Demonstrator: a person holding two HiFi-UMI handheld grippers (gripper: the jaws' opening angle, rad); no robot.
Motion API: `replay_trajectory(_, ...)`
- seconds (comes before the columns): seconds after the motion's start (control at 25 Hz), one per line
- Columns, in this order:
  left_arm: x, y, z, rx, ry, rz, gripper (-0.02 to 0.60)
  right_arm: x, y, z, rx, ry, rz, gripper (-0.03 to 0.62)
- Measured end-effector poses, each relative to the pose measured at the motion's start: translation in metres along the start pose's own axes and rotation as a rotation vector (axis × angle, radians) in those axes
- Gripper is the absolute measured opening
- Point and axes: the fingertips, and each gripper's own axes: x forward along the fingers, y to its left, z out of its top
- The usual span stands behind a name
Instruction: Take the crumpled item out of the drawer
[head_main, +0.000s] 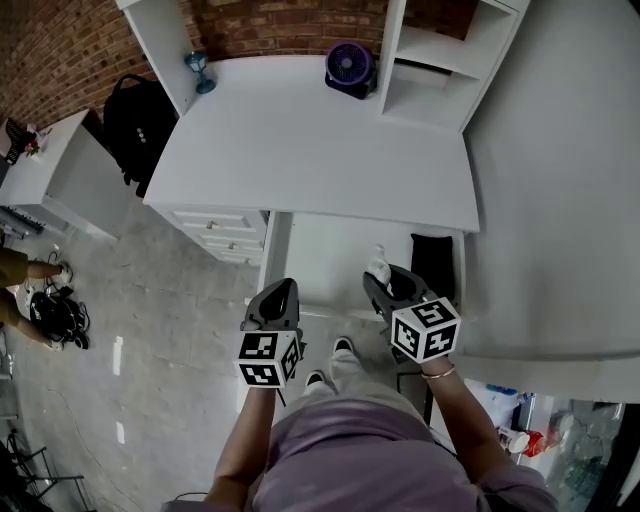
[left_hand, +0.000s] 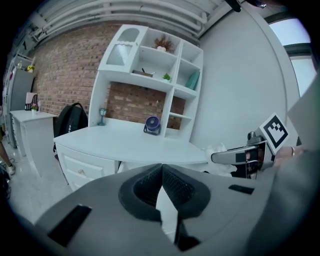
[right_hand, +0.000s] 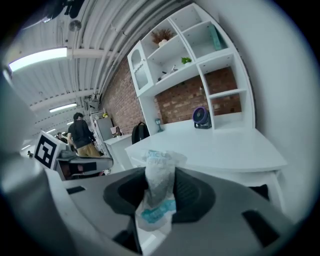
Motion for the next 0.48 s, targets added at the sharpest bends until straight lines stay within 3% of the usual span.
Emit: replay_trajectory(0.48,0.002,-0.020,0.003,0.036,0.008,-0.064,0.002,-0.051,0.008,0.022,0.070,-0.147,-0.046,0.144)
